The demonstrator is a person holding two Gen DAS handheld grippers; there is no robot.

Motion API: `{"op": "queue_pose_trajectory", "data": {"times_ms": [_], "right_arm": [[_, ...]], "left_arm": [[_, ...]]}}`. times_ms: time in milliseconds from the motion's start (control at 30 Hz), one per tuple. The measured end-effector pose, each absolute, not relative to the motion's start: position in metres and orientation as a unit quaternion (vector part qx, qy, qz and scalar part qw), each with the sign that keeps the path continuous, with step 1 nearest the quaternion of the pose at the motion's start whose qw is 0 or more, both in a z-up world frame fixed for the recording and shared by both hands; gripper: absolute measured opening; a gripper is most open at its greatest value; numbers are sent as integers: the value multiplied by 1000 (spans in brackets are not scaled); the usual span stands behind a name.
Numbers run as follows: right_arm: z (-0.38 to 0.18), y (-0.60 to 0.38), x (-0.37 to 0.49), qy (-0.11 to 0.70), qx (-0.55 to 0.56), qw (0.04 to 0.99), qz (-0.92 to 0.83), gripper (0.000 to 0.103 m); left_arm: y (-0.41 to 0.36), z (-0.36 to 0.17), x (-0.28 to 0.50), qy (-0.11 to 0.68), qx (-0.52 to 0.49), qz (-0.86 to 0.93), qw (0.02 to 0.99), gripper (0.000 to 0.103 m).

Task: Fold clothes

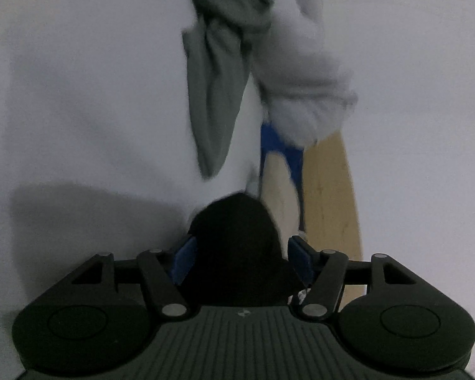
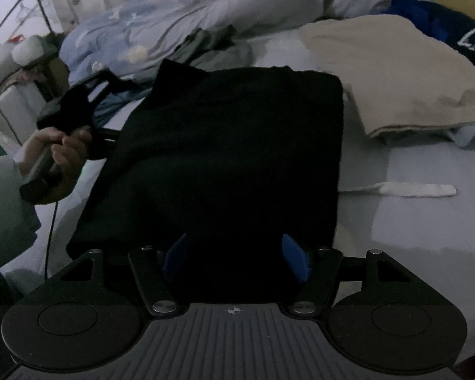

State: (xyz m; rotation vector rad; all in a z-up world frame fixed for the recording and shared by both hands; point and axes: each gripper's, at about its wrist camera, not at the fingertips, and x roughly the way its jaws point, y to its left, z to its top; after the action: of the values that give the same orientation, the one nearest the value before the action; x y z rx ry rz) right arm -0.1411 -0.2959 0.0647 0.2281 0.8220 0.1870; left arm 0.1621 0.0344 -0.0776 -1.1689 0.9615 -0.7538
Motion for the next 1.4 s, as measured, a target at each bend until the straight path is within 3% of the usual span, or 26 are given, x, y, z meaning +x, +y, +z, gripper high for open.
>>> {"op": "queue_pose_trajectory", "data": {"times_ms": [300, 467, 567, 600, 633, 667, 867, 1167, 1400], "right_arm": [[61, -297, -142, 402, 111, 904, 90, 71], [60, -294, -139, 404, 108, 904, 92, 72], [60, -290, -137, 404, 105, 904, 92, 72], [60, -289, -137, 404, 105, 904, 92, 72], [59, -289, -137, 404, 103, 904, 92, 72], [60, -288, -137, 404, 101, 904, 91, 72], [69, -279, -140, 394, 87, 911, 87, 71], [115, -214, -172, 281, -3, 953, 110, 71], [131, -270, -176, 269, 70, 957, 87, 72]], "left_arm": [[10, -67, 169, 454, -424, -407, 670, 77], [-4, -55, 168, 465, -349, -445, 682, 89], [-14, -46, 163, 466, -317, -444, 697, 89], [-16, -44, 162, 465, -316, -442, 699, 80], [-17, -43, 160, 466, -320, -438, 699, 46], [-16, -41, 158, 466, -324, -434, 699, 36], [-13, -6, 139, 449, -333, -440, 703, 29], [-10, 71, 79, 421, -265, -456, 738, 28], [4, 93, 18, 367, -207, -449, 788, 28]]}}
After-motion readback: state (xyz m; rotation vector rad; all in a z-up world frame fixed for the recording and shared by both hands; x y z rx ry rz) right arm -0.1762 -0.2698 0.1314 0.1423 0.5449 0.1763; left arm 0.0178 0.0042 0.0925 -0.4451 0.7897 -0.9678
